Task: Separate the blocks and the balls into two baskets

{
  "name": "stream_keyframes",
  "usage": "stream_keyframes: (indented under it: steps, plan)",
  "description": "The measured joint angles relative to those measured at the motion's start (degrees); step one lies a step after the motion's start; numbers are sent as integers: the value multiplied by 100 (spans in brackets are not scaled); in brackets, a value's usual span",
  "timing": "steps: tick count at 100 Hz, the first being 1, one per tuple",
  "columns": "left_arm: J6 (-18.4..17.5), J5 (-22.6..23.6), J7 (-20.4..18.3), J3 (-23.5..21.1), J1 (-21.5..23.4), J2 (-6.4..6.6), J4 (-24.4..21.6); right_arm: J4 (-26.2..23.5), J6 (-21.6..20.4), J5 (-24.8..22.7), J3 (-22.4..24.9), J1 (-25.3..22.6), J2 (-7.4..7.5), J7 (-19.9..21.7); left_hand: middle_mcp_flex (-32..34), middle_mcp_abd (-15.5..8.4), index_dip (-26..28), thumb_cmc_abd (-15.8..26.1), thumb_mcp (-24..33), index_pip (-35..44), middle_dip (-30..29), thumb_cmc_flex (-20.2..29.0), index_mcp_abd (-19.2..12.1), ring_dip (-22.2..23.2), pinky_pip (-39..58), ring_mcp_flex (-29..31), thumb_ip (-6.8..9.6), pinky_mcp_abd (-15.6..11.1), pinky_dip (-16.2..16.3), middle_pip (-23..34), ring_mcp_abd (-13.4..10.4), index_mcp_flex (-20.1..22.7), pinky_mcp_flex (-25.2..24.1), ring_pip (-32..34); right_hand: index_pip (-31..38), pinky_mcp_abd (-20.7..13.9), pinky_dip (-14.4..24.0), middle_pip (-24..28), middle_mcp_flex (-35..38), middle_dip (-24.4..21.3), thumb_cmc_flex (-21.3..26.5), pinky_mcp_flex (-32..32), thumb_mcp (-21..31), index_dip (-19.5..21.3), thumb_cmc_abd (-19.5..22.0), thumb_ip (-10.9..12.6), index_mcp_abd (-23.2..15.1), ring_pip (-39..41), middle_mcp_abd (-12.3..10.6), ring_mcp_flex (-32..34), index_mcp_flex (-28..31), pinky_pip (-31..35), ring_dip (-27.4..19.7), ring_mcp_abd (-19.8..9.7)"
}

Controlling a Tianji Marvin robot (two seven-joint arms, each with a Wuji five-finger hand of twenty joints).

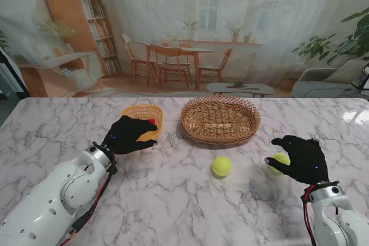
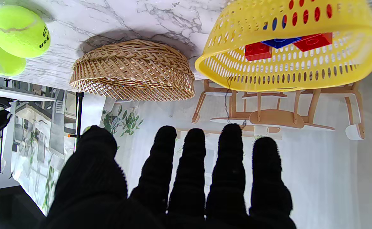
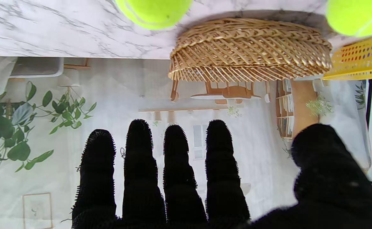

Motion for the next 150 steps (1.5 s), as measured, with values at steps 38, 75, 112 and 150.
stream_keyframes:
  steps: [38, 75, 112, 150]
  plan:
    - [59, 118, -56, 61, -52, 27, 0, 488, 314, -286, -141, 269, 77, -55, 0, 0, 0, 1, 0, 0, 1, 0, 1, 1, 0, 0, 0, 0, 0, 0, 2, 0, 0, 1, -250, 0, -62, -247, -749, -367, -473, -62, 641, 7, -756, 0, 35, -162, -51, -511, -447, -217, -154, -112]
    - [142, 59, -111, 158, -169, 31, 108, 1149, 727, -400, -447, 744, 173, -96, 0, -3, 0, 1, 0, 0, 1, 0, 1, 1, 0, 0, 0, 0, -1, 0, 37, 0, 0, 2, -82, -371, 270, 791, -749, 476, -535, 608, 1014, 1, -1136, 0, 191, 700, 68, -325, -521, 661, 549, -154]
    - [146, 52, -99, 156, -170, 29, 132, 1737, 1007, -332, -966, 1227, 242, 105, 0, -3, 0, 1, 0, 0, 1, 0, 1, 1, 0, 0, 0, 0, -2, 0, 38, 0, 0, 2, -74, -444, 332, 912, -749, 625, -535, 709, 1017, 0, -1135, -1, 194, 976, 69, -265, -492, 762, 668, -164]
    - [145, -11, -147, 182, -197, 29, 159, 2133, 1272, -135, -1359, 1423, 233, 85, 0, -3, 0, 1, 0, 0, 1, 0, 2, 1, 0, 0, 0, 0, -3, 0, 38, 0, 0, 2, 52, -511, 666, 1054, -747, 824, -535, 880, 1017, 75, -1130, -1, 196, 1974, 66, -121, -436, 1209, 1164, -297]
